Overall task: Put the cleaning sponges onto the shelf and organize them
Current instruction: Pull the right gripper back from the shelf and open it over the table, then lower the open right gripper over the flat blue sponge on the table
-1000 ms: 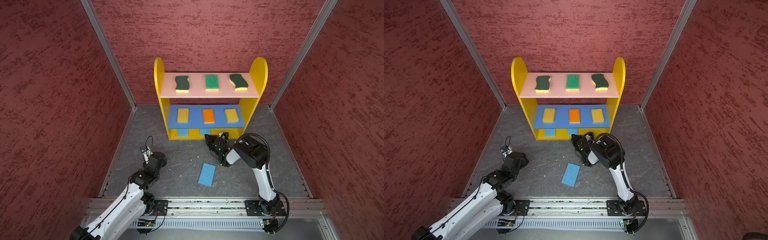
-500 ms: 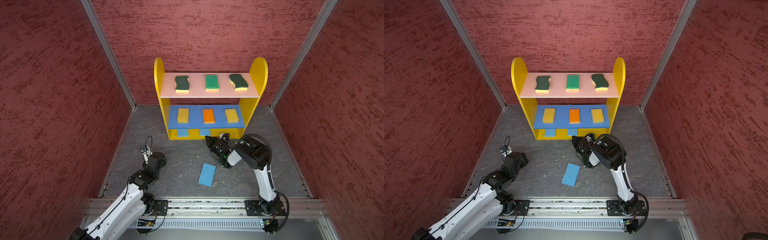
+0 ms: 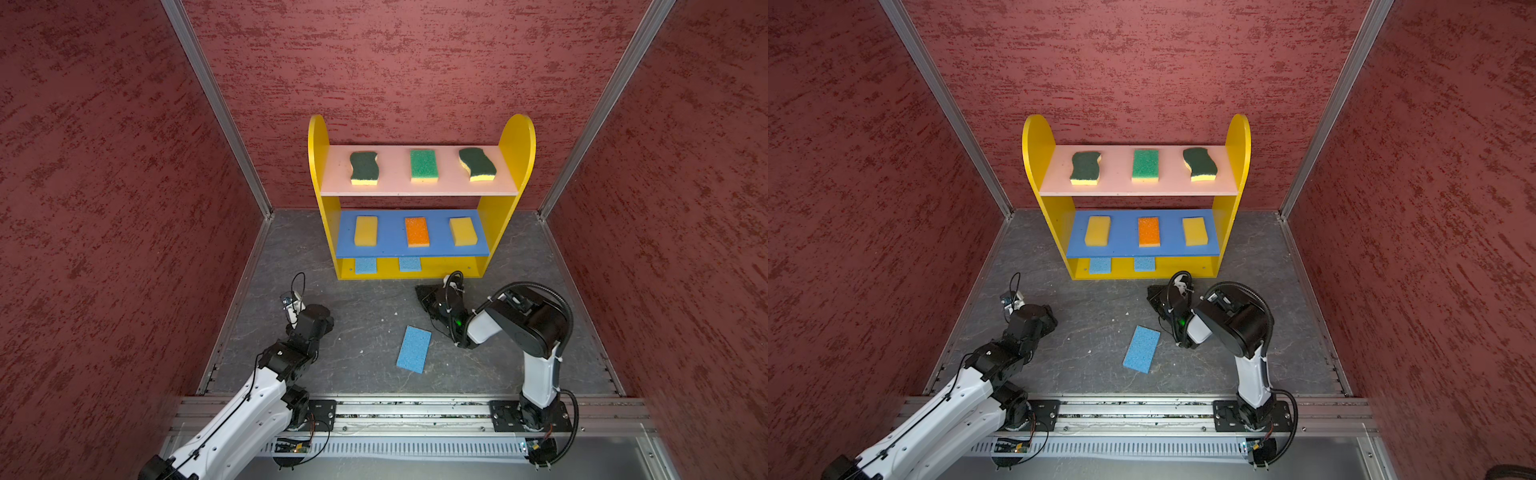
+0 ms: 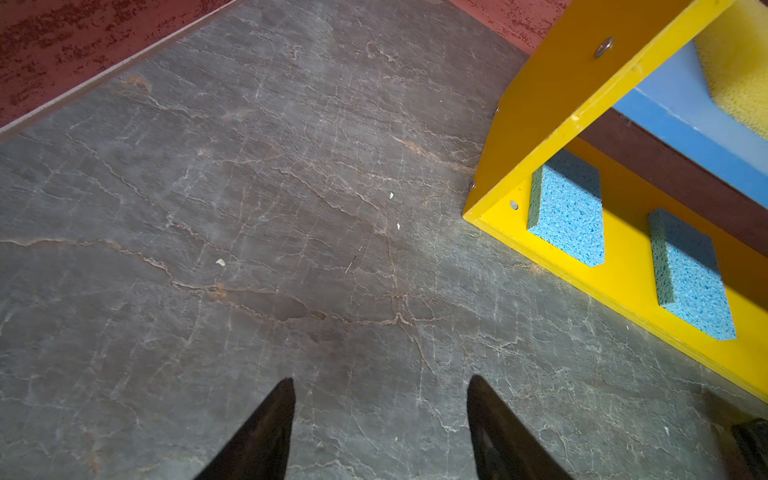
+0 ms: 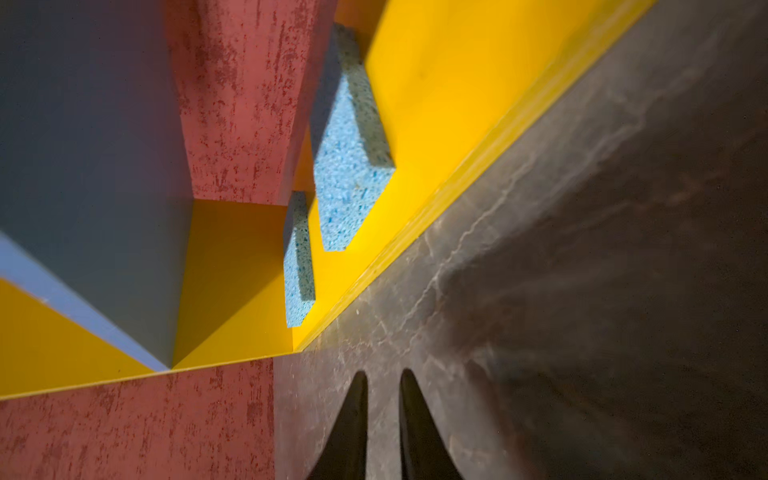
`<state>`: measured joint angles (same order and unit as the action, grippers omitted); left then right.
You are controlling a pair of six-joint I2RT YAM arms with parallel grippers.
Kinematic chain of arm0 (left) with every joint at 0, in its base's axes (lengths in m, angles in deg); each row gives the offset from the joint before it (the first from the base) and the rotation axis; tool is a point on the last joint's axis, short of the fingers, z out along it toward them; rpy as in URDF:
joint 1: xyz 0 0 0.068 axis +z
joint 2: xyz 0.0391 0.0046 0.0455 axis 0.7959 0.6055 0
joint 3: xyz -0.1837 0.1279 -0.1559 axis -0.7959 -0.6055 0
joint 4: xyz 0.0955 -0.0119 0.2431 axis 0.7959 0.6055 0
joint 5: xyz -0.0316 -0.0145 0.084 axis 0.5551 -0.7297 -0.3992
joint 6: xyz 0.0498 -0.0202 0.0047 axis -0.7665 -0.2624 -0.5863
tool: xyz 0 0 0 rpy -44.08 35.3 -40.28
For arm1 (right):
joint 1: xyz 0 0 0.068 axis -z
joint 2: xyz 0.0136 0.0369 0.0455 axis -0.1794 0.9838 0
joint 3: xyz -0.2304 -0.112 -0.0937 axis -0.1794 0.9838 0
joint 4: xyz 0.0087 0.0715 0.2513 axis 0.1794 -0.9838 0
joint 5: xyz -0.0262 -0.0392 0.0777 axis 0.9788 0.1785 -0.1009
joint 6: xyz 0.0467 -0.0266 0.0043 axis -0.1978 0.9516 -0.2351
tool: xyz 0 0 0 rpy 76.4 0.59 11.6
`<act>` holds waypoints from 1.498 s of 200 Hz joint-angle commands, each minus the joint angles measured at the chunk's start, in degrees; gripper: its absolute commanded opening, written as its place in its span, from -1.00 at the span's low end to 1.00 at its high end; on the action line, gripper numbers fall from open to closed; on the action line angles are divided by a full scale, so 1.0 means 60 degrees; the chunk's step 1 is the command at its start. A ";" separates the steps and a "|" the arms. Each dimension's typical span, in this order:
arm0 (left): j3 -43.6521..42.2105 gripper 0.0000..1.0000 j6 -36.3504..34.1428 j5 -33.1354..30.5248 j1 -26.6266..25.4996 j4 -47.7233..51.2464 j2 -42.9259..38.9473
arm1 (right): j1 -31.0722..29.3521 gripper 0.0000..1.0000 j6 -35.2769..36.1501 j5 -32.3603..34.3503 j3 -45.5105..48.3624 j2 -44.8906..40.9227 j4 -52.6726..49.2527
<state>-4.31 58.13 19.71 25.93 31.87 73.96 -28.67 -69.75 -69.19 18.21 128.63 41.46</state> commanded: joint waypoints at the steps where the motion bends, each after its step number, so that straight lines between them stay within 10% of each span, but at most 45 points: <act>1: 0.0315 0.34 -0.0098 -0.0051 -0.0283 0.0309 0.0103 | -0.0018 -0.60 0.1020 -0.0285 0.0342 -0.0971 -0.0661; 122: 0.1732 0.43 0.0155 -0.1716 -0.2162 0.1616 0.1037 | -0.0613 0.14 0.4693 0.2527 -0.0800 -0.5837 -0.9963; 299: 0.2076 0.55 0.0731 -0.1568 -0.1481 0.3381 -0.0169 | -0.3741 0.80 -0.0099 0.3648 -0.4140 -0.4737 -1.7047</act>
<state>6.53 61.65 9.50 15.92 49.26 75.03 -48.80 -62.83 -49.72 -3.19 97.00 -48.96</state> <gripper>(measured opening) 0.774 0.872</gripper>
